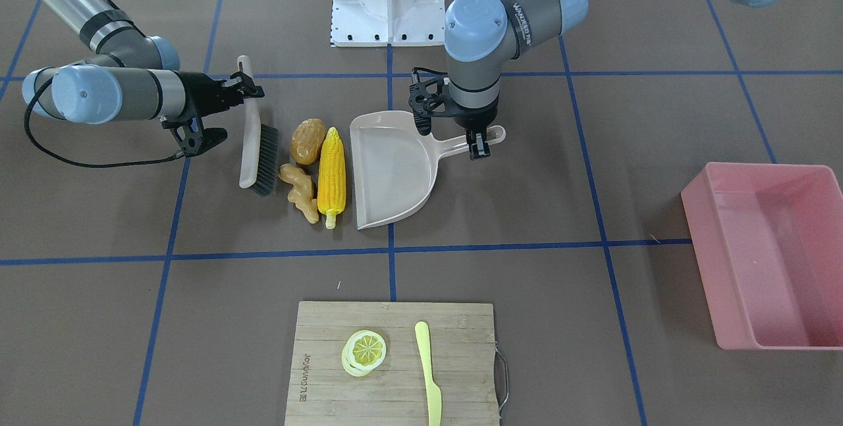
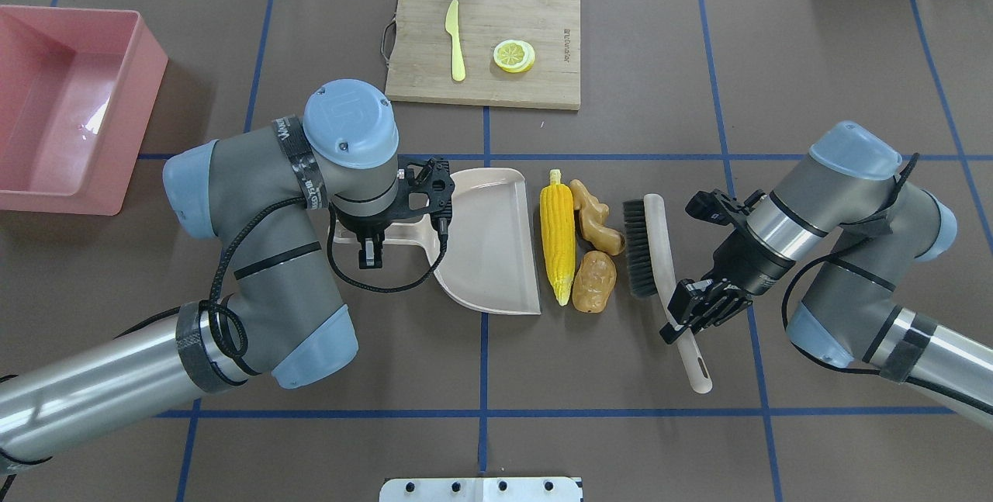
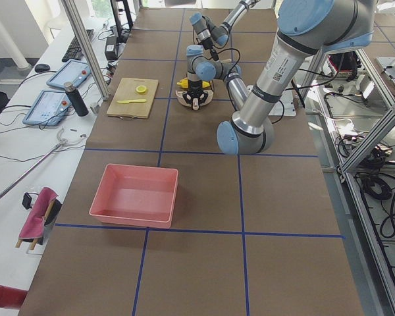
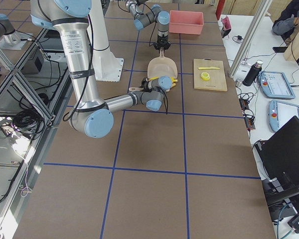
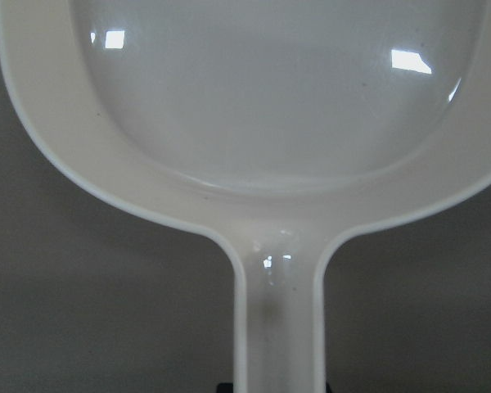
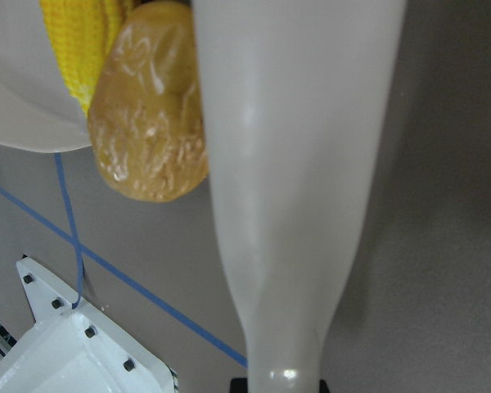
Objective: Sweep and dump trash into bin
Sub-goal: 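Sweep the corn and potato into the dustpan with the right gripper's brush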
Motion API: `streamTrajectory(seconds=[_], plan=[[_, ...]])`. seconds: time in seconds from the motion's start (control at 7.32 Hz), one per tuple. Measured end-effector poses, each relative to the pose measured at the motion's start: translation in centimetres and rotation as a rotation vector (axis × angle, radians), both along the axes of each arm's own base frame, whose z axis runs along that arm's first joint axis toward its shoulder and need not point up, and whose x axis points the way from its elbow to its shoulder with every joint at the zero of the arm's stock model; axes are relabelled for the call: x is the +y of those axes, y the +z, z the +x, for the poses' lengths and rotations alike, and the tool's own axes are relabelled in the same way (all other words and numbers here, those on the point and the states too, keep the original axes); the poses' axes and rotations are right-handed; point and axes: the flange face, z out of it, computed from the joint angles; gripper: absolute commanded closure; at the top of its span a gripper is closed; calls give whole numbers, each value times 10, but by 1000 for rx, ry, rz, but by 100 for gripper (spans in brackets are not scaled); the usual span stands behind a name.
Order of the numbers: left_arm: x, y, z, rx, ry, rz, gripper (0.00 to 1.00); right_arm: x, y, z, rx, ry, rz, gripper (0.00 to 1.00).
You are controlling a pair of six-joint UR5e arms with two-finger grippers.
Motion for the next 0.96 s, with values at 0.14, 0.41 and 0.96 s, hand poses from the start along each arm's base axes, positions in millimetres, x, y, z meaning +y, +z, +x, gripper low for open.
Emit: streamTrajectory(seconds=[0.14,0.41,0.96], plan=[[-1,1,2,3,0,2,100,-5,5,5,-7,-16,-10,100],[-2,3,3,6,-1,3,100,-8,8,-2,-10,-42,-21,100],[-3,3,3,7,-18,-8,100,-2,-11,-44,-4,-86,-25,100]])
